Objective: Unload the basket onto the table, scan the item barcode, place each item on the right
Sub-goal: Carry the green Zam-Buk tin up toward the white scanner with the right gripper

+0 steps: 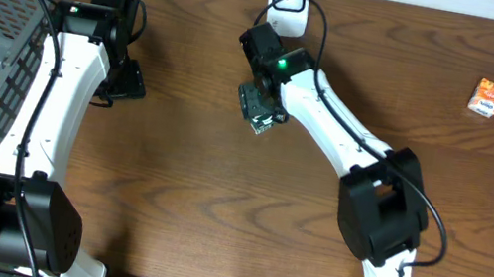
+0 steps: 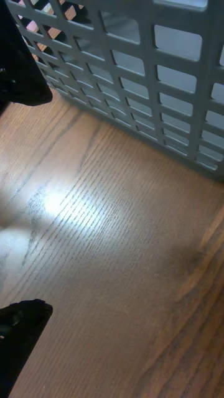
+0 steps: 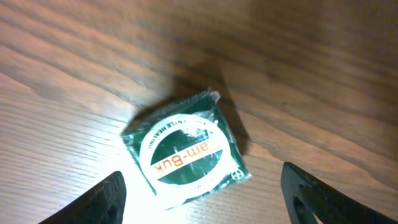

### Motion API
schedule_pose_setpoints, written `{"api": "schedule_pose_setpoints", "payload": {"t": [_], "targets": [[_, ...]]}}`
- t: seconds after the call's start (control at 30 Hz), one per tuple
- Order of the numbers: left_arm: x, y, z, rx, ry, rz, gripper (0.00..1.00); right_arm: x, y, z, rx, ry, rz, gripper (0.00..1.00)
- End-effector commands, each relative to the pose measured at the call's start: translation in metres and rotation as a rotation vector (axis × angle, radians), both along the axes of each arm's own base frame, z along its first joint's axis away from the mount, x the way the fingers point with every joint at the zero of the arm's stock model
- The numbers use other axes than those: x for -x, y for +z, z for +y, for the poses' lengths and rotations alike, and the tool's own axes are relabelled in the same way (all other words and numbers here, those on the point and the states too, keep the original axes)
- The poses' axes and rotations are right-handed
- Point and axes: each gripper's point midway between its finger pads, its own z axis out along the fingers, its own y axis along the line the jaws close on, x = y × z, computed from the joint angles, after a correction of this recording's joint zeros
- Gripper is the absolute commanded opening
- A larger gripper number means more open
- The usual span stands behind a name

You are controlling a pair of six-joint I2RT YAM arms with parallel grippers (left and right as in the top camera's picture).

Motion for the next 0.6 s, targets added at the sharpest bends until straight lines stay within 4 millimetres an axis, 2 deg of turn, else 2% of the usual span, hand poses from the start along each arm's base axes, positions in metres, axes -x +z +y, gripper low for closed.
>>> {"api": "schedule_pose_setpoints", "payload": {"t": [0.0, 0.03, 0.07, 0.1, 0.17, 0.23, 0.3, 0.33, 0.47, 0.57], "targets": [[-0.001, 0.004, 0.000, 0.000, 0.018, -0.013, 0.98, -0.005, 0.010, -0.005, -0.010, -0.096, -0.034, 0.75], [-0.001, 0.004, 0.000, -0.001, 0.018, -0.013, 0.98, -0.007, 0.008, -0.005, -0.009, -0.098, -0.038, 0.78], [-0.001, 0.004, 0.000, 0.000, 0.018, -0.013, 0.98, -0.012, 0.005, -0.004, -0.013, -0.100, -0.051, 0.85], [-0.001, 0.004, 0.000, 0.000, 0.018, -0.013, 0.98, -0.015, 0.001, -0.003, -0.013, -0.087, -0.056, 0.88], [-0.001, 0.004, 0.000, 0.000, 0.018, -0.013, 0.98, -0.020, -0.005, -0.001, -0.003, -0.034, -0.064, 0.85], [-0.001, 0.004, 0.000, 0.000, 0.018, -0.013, 0.98, -0.019, -0.014, 0.008, -0.014, 0.065, -0.046, 0.84], [-0.001, 0.004, 0.000, -0.001, 0.018, -0.013, 0.98, -0.004, -0.033, 0.028, -0.055, 0.331, 0.023, 0.88], [-0.001, 0.004, 0.000, 0.000, 0.018, -0.013, 0.98, -0.001, -0.039, 0.029, -0.048, 0.380, 0.038, 0.89], [-0.001, 0.004, 0.000, 0.000, 0.018, -0.013, 0.98, 0.003, -0.063, 0.014, 0.032, 0.374, 0.083, 0.89], [-0.001, 0.004, 0.000, 0.000, 0.018, -0.013, 0.98, 0.005, -0.065, 0.011, 0.043, 0.370, 0.094, 0.88]]}}
